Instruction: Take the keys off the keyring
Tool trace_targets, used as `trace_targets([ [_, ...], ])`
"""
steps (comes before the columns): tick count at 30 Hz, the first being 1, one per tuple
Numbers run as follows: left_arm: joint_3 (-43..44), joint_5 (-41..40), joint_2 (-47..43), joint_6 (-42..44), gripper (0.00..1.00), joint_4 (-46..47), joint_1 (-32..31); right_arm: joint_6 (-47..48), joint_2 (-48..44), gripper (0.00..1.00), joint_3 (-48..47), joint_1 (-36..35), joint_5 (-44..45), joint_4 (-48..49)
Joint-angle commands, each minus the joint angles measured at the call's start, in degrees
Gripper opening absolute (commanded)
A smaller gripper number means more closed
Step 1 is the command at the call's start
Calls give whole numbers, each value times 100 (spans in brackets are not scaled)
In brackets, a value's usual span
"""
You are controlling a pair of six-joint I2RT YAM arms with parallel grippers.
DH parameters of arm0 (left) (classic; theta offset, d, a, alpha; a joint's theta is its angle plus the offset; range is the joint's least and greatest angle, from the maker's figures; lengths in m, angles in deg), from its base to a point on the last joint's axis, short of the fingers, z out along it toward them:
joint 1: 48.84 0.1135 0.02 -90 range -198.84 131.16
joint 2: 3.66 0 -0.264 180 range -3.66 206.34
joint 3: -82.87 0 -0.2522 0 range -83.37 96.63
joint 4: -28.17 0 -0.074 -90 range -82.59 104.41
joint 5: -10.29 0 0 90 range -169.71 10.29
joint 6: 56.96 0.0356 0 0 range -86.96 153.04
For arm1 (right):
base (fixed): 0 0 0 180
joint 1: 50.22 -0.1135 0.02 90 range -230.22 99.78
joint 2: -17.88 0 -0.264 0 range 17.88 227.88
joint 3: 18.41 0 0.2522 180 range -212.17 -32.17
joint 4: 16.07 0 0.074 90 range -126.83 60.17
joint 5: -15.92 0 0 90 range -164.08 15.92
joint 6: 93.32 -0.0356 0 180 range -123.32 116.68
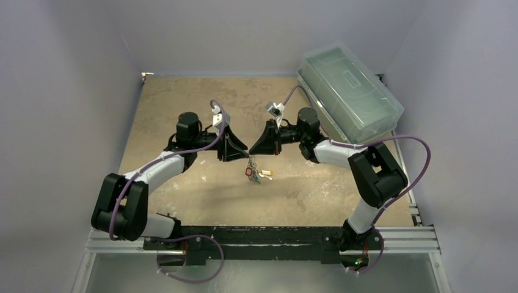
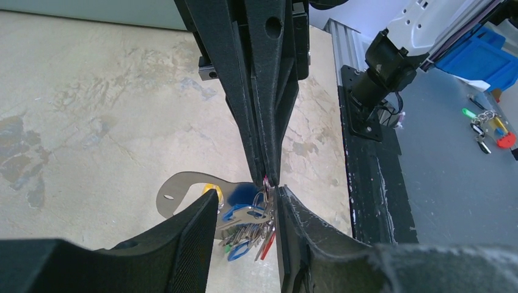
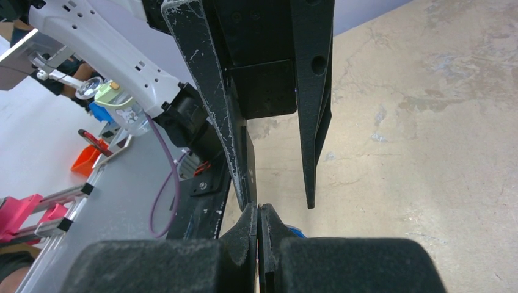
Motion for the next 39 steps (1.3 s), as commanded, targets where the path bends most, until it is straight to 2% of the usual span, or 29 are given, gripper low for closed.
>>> trace_targets([
  [1,1,334,98,-92,39,209,29,-111,-183,0,27,19,-51,382],
  [3,27,488,163,-143,39,207,29,-209,-167,0,33,16,-60,490],
  [7,99,641,211,-200,46,143,29,-266,-168,0,26,19,-77,532],
  [9,208,626,104,62,49,-197,53,-251,-191,0,41,16,-93,518],
  [13,659,581,1,961,57,-1473,118,-171,-199,0,46,20,-105,412],
  [15,884,570,29,1128,61,-1850,182,-182,-195,0,49,22,-105,422],
  [19,1016,592,112,1198,61,-2157,325,-199,-222,0,47,16,-92,428],
  [22,960,621,175,1100,55,-2036,321,-254,-250,0,62,16,-57,471],
  [24,818,687,183,763,46,-1597,311,-398,-225,0,69,16,-52,628],
  [26,691,687,127,442,41,-1222,290,-553,-199,0,71,19,-38,797],
  [31,367,480,-85,-202,40,-293,59,-661,-172,0,47,20,26,926],
  [36,291,373,26,-222,39,-128,-21,-688,-171,0,20,20,21,939],
  [39,228,357,30,-155,35,-99,-143,-686,-171,0,22,18,18,939],
])
